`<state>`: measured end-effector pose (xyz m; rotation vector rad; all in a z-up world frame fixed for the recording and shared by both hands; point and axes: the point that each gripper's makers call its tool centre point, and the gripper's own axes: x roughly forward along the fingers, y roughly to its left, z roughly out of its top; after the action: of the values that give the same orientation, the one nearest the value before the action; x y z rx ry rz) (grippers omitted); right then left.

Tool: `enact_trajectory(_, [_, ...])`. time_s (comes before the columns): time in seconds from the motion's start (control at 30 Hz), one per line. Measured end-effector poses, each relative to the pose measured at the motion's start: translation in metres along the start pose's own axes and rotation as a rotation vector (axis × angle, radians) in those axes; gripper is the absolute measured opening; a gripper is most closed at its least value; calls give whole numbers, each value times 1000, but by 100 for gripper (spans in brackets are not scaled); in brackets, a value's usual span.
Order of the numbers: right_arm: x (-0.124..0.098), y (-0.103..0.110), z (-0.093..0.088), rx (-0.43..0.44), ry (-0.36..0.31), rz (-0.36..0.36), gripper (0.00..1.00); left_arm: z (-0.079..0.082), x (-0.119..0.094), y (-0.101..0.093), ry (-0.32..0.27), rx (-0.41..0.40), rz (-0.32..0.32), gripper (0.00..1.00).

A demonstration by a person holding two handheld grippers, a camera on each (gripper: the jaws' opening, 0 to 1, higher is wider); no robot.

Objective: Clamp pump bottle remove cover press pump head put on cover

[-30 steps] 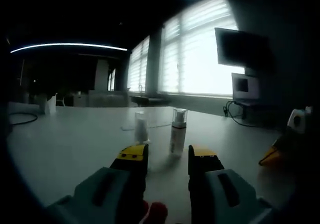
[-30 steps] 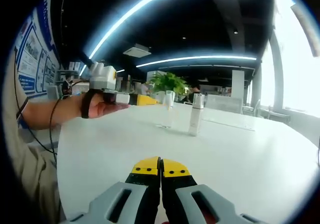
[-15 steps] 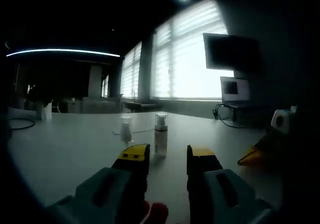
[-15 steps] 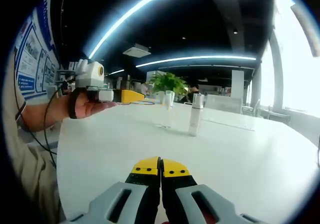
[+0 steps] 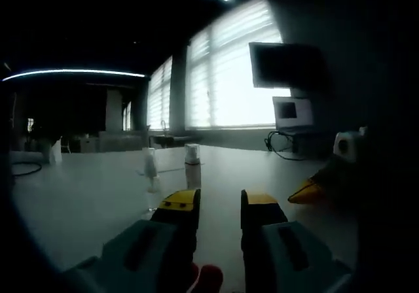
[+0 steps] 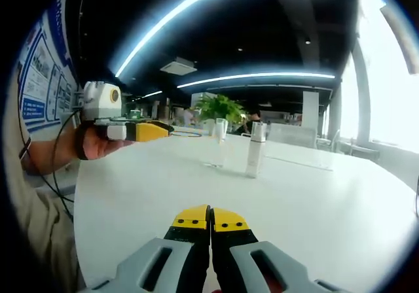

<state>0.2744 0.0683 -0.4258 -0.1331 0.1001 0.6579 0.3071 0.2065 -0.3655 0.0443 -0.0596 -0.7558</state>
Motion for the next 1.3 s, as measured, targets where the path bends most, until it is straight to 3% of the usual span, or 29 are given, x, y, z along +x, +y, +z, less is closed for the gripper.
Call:
enact_trajectory(0.63, [-2, -4, 5, 11, -31, -6, 0, -24, -9, -13, 52, -11, -45, 7])
enact_trajectory(0.87, [-3, -7, 6, 24, -42, -19, 0, -28, -9, -14, 58, -25, -40, 7])
enact_trajectory(1.03, [-4, -8, 7, 34, -45, -24, 0, -41, -9, -12, 87, -37, -34, 5])
enact_trajectory(1.3, [-5, -10, 9, 38, -61, -34, 0, -44, -10, -10, 90, -51, -30, 2])
